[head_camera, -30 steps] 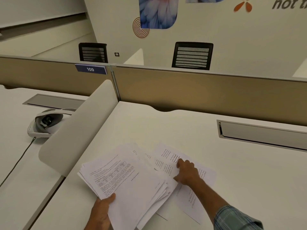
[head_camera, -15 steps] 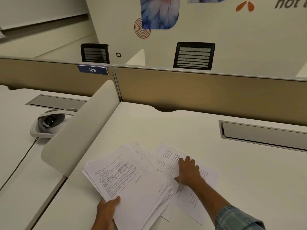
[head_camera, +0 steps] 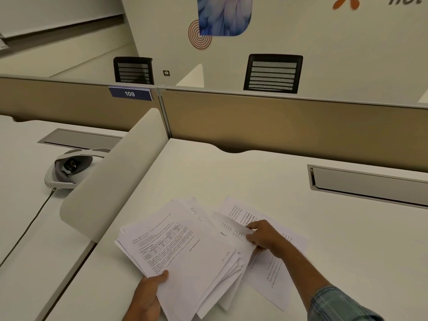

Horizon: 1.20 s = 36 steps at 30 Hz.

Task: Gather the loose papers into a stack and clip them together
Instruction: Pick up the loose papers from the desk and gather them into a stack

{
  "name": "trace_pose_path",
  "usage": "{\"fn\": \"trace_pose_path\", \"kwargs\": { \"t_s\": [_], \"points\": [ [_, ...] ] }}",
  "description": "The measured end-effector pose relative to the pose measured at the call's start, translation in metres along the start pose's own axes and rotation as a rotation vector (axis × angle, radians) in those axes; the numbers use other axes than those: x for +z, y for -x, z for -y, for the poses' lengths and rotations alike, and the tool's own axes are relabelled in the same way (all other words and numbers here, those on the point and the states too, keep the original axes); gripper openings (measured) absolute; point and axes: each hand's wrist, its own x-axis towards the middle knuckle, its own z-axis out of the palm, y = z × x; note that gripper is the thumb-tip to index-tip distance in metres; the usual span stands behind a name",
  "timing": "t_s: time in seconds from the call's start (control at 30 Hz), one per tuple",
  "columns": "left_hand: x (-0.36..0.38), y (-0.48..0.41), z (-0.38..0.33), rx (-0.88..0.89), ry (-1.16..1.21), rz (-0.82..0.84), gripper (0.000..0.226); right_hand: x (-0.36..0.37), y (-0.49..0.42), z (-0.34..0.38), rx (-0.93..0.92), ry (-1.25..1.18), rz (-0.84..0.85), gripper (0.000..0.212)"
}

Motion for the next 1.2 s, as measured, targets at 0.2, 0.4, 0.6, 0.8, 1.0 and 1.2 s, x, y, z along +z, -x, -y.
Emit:
{"fn": "trace_pose_path", "kwargs": {
  "t_s": [0.2,0.4,0.6,0.8,1.0,1.2],
  "points": [
    [0.001,0.019,0.009,-0.141,0.174,0.115,0.044,-0.01,0.045,-0.03,0.064,-0.49,0.136,0.031],
    [0.012,0.027,0.012,-0.121,0.114,0.197,0.043,0.003,0.074,-0.054,0.083,-0.631,0.134,0.036],
    [0.029,0.027,0.009,-0.09,-0.107,0.2,0.048,0.001,0.088,-0.055,0.071,-0.605,0.136,0.03],
    [0.034,0.018,0.006,-0.015,-0.131,0.161,0.056,-0.017,0.059,-0.06,-0.028,-0.16,-0.302,0.019],
    [0.034,0.017,-0.015,0.077,-0.086,0.181,0.054,-0.048,0.026,-0.058,0.001,0.497,-0.444,0.086],
    [0.027,0.028,-0.038,0.048,0.063,0.176,0.035,-0.054,0.014,-0.053,0.056,0.671,-0.324,0.083]
  ]
}}
